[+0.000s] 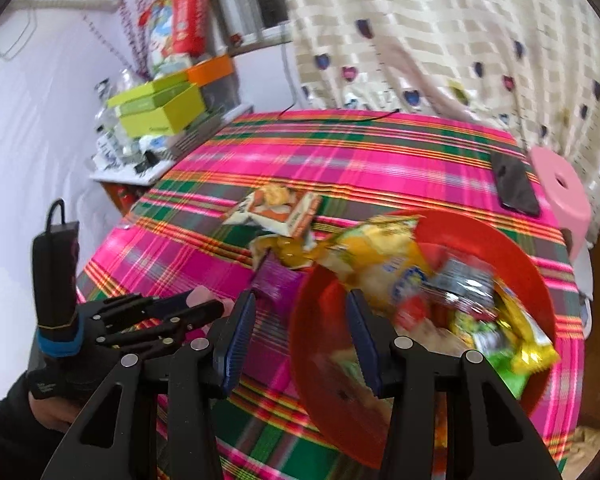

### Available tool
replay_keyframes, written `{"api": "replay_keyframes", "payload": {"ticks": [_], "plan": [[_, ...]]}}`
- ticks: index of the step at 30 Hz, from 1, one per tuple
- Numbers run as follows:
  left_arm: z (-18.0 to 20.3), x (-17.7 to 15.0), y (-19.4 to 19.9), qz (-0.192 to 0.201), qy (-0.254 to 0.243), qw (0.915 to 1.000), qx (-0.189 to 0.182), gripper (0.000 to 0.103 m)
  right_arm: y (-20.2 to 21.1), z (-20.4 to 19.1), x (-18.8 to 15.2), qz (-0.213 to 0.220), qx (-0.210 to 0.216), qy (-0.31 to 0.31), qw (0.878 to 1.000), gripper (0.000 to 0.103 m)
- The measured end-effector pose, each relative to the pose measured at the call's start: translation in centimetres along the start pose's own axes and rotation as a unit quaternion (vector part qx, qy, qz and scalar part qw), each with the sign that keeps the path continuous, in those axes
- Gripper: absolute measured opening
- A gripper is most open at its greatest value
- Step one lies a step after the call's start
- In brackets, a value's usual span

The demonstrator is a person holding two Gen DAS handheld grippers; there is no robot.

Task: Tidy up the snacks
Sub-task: 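Grasp the bread snack bag with the right tool while the left tool holds the pink jelly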

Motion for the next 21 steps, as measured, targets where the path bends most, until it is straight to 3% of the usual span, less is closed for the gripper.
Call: {"api": "replay_keyframes", "payload": {"ticks": [11, 14, 21], "plan": [[-3.6, 1.0, 1.3, 0.016, 0.03, 0.9994, 0.004, 0.027, -6.5, -2.6, 5.2, -0.052, -0.007, 0.079, 0.995, 0.048], [-4.3, 1.3, 1.7, 0.022, 0.035, 0.9991, 0.002, 0.027, -8.5, -3.1, 6.5, -0.083, -0.019, 0.147, 0.985, 0.058], [-6.0, 1.8, 2.0, 0.026, 0.056, 0.9981, -0.001, 0.027, -12.5, -3.4, 8.0, -0.149, -0.015, 0.265, 0.953, 0.068]]}}
Point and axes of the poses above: each gripper's, at about its wrist camera, not at the fingertips, and y roughly against the way its jaws point, z to its right, x to its top, the point moved 4 cm from there along -y, roughly the way its jaws point, and after that the axes turned 8 degrees about y, right-handed, at the moved point
